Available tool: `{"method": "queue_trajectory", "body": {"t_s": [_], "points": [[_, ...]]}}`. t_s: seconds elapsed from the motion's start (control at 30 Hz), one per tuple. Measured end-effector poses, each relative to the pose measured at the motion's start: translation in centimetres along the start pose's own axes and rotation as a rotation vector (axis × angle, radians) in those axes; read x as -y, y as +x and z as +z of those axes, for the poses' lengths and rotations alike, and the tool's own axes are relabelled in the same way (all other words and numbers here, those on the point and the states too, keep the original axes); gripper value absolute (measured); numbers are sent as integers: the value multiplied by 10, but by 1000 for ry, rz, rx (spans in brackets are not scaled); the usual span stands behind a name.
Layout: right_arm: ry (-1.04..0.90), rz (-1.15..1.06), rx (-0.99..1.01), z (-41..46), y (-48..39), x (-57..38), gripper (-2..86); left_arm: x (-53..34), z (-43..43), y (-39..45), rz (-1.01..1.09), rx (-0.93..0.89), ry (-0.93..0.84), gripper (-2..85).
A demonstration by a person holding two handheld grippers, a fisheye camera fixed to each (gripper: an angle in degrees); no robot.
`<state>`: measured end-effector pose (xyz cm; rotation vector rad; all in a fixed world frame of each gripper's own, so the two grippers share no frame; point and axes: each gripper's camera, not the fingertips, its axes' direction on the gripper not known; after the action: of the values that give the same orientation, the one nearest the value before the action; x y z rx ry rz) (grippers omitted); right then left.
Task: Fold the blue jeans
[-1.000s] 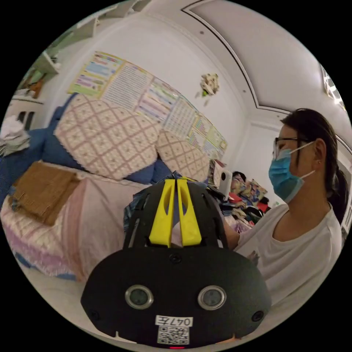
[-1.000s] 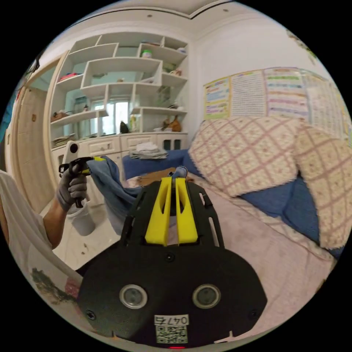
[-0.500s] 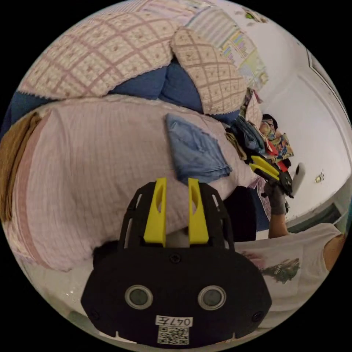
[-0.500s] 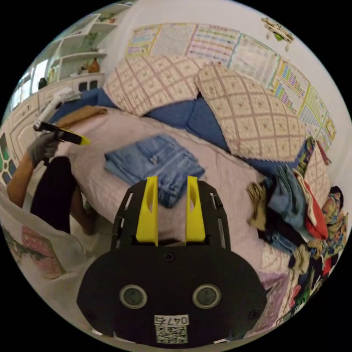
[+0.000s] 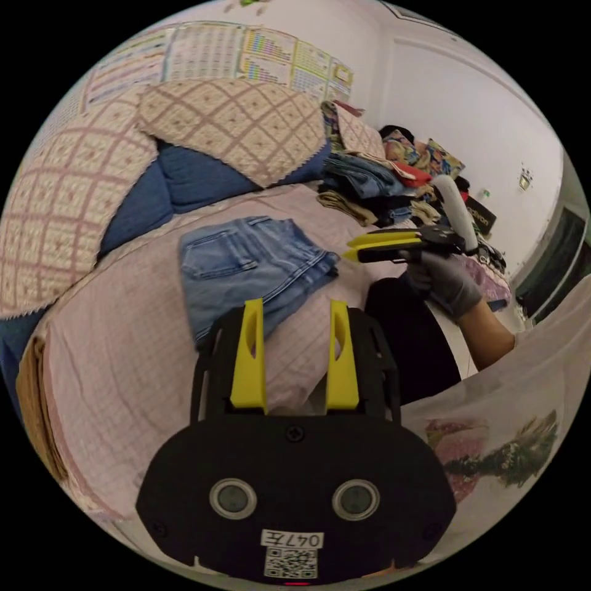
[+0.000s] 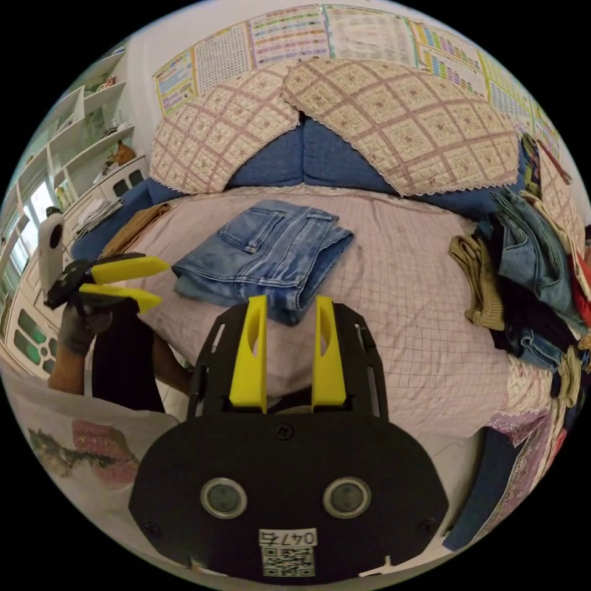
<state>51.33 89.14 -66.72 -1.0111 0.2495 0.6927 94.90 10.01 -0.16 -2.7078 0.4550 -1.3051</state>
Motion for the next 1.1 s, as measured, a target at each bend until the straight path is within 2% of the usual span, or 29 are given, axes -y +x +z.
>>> {"method": "queue_trajectory", "body": {"t_s": [0.17,0.23,0.3,0.5,0.6,0.73,0.9,1.0,1.1], "points": [[-65,48,137,11,44,10,61,89,51,35,114,9,-40,163],[-138,33,247,20,61,17,33,112,67,39,147,29,-61,165],[-164,19,271,23,71,21,2,131,81,41,166,51,-82,167],[72,-98,325,-8,90,29,-8,164,109,31,150,130,-112,159],[99,-98,312,-13,100,32,2,168,112,12,106,203,-116,95],[58,88,237,-6,133,30,50,159,91,-40,-12,90,-18,58],[-109,137,265,19,153,47,59,126,41,-122,-180,12,179,50],[-178,155,187,33,157,60,71,83,-8,-181,-307,32,316,49],[-183,142,192,41,154,69,66,16,-59,-238,-460,109,449,51]]}}
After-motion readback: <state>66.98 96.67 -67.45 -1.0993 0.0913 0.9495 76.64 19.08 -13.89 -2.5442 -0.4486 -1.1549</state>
